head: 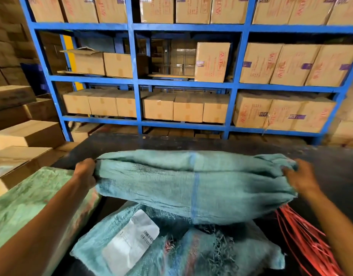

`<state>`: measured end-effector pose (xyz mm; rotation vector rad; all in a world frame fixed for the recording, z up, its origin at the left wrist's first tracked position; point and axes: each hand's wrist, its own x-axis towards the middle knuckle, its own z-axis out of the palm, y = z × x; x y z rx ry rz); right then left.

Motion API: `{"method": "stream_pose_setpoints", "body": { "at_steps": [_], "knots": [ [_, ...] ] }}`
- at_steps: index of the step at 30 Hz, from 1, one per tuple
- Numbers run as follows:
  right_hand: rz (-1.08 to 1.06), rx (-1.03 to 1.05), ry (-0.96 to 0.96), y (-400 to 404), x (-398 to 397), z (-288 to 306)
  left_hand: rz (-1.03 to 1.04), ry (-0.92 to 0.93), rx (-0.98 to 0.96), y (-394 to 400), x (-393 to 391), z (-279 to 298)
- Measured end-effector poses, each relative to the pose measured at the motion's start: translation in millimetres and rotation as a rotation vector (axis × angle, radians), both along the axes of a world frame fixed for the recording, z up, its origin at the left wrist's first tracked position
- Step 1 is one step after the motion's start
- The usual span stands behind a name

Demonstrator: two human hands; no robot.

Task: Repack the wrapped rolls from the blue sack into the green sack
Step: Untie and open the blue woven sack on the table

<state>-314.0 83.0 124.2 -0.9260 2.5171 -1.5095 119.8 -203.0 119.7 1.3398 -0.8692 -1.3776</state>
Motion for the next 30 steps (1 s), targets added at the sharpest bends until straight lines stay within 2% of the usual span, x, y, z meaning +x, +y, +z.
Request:
{"method": "stream_pose_setpoints", "body": {
  "at_steps": [2,3,6,8,10,13,16,17,19,21,24,26,30],
  "knots": [
    [-0.099,-0.140,-0.307,9.2,-0.7,3.1,0.019,0.023,0.011,0.9,2.9,-2.1],
    [-0.074,-0.148,-0.449,15.0,3.5,7.1,-0.022,0.008,0.014,2.9,3.6,-1.4],
    [0.172,-0.077,-0.660,24.8,6.7,19.7,-0.253,-0.071,0.055,-1.9,8.9,-3.6],
    [0.352,-0.063,-0.721,32.1,9.7,31.4,-0.307,-0.197,-0.026,2.4,9.3,0.5],
    [0.365,0.035,-0.569,32.9,7.8,34.1,-0.259,-0.330,-0.139,2.6,5.9,-0.1],
    [0.033,0.185,-0.141,18.4,-2.5,25.7,-0.157,-0.473,-0.301,-5.6,-1.1,-7.1],
    [-0.049,0.396,0.215,4.5,-48.5,-13.4,-0.123,-0.799,-0.408,-4.9,-1.7,-12.0],
    [-0.090,0.402,0.306,0.2,-44.7,-14.3,-0.101,-0.851,-0.472,-2.6,-2.0,-13.4],
    [-0.099,0.325,0.361,-8.5,-14.4,-0.5,-0.066,-0.827,-0.540,6.4,-9.4,-10.7],
    [-0.112,0.250,0.313,-16.6,12.3,12.1,-0.045,-0.699,-0.477,12.1,-20.3,-5.7],
    [-0.089,0.066,-0.039,-30.0,15.4,15.7,-0.219,-0.338,-0.256,16.8,-33.0,2.5],
    [-0.057,0.065,-0.236,-32.1,5.7,12.1,-0.328,-0.136,-0.164,19.4,-32.8,4.3],
    [0.050,0.064,-0.492,-26.0,20.3,12.9,-0.416,-0.138,-0.114,18.0,-24.9,3.0]
  ]
}}
